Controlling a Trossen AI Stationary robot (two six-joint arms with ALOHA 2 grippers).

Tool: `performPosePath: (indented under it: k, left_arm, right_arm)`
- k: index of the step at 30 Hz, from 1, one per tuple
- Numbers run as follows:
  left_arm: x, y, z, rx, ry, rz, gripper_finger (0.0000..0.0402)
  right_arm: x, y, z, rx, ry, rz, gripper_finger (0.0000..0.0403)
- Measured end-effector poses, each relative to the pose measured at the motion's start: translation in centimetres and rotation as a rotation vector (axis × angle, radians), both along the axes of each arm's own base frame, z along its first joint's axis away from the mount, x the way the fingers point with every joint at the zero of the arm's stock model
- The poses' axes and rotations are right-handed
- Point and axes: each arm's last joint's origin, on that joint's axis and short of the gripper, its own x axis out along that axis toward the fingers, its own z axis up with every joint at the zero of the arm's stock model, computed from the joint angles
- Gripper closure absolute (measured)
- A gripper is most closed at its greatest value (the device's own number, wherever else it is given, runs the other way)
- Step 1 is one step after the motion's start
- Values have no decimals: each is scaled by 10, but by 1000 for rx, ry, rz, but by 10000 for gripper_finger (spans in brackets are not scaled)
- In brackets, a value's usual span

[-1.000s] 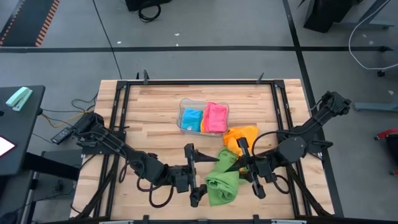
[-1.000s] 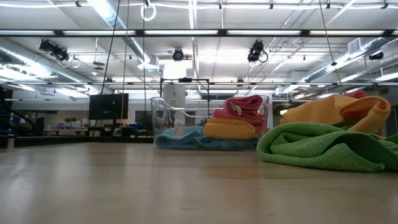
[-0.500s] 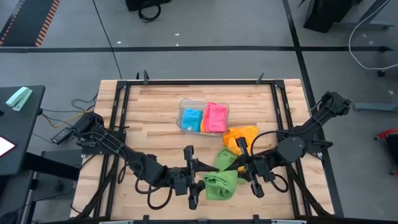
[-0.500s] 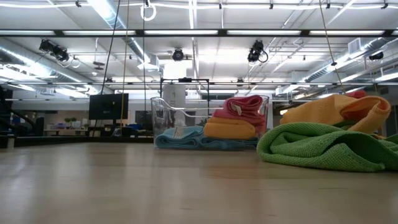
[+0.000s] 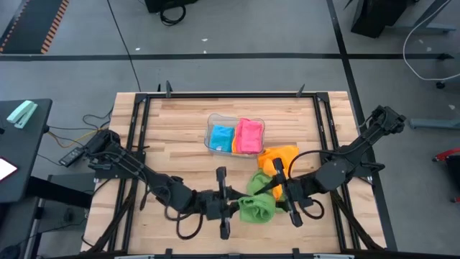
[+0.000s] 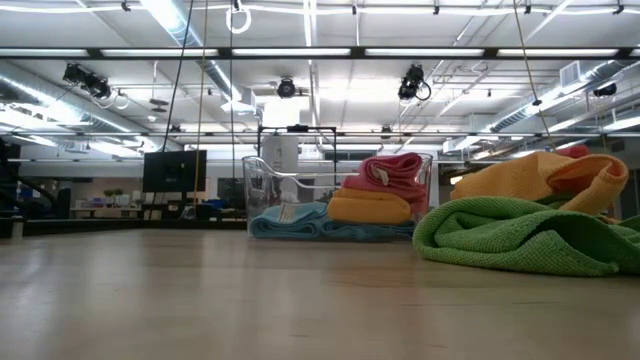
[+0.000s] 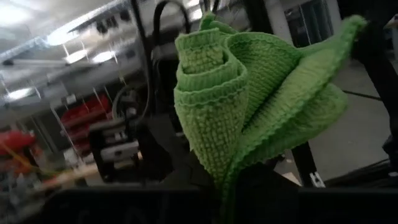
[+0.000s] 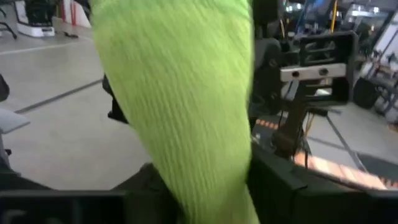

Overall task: Fold microfiber towels
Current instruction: Put the folded green microfiber cloth into the transparent bin

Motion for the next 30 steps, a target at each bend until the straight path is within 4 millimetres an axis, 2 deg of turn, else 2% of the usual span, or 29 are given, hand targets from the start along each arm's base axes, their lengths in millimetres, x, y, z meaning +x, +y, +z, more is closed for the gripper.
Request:
performPosePath:
  k: [5, 9, 14, 17, 21, 24, 30]
  left_arm:
    - [11, 16, -9, -83, 82, 22, 361]
    - [17, 28, -17, -105, 153, 52, 373]
    - [25, 43, -26, -123, 194, 72, 371]
    - [29, 55, -39, -127, 233, 105, 362]
    - [34, 73, -53, -139, 301, 156, 373]
    - [35, 82, -55, -133, 336, 169, 377]
    - [35, 110, -61, -135, 448, 231, 360]
  right_arm:
    - [-10, -7, 1, 18, 67, -19, 197]
    - [-21, -15, 2, 45, 129, -31, 173]
    - [-35, -25, 1, 47, 219, -52, 167]
    - [-42, -33, -10, 31, 338, -139, 167]
    - [-44, -44, -23, 36, 468, -263, 167]
    - [-45, -51, -30, 40, 547, -324, 167]
    - [-47, -67, -46, 8, 678, -500, 164]
